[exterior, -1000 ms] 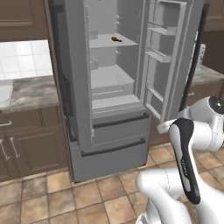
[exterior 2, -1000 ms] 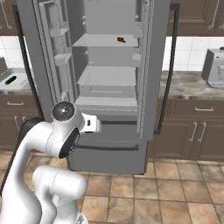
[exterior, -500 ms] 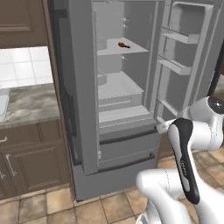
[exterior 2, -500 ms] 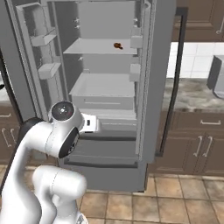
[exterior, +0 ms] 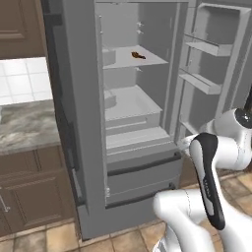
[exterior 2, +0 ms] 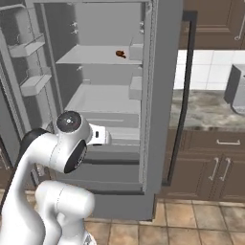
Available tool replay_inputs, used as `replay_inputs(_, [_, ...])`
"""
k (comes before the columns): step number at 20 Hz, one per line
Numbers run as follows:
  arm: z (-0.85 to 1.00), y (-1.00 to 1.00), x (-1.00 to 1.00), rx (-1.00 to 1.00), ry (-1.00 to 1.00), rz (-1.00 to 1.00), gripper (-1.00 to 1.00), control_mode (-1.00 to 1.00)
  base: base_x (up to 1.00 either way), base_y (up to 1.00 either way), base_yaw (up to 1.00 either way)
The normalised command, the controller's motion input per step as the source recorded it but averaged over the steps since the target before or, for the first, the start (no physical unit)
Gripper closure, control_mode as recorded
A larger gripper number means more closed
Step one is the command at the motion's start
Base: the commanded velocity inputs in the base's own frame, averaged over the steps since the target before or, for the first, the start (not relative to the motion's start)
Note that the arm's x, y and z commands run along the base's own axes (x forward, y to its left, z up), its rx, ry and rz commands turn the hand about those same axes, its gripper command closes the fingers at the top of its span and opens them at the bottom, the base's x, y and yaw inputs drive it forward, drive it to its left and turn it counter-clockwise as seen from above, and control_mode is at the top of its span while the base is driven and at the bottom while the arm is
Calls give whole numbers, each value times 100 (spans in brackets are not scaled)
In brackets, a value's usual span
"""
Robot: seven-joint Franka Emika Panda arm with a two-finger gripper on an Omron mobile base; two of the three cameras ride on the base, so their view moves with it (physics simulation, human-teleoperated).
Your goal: Place one cucumber and one chicken drumstick in each tupperware on the nearby counter, to pack two identical lunches.
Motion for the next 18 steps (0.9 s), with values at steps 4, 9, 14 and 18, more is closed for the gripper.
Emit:
replay_inputs(4, [0,0,0,0,0,0,-100,100,76,0,0])
replay_inputs(9, [0,0,0,0,0,0,-100,100,78,0,0])
replay_inputs(14, [0,0,0,0,0,0,-100,100,88,0,0])
replay_inputs(18, [0,0,0,0,0,0,-100,100,92,0,0])
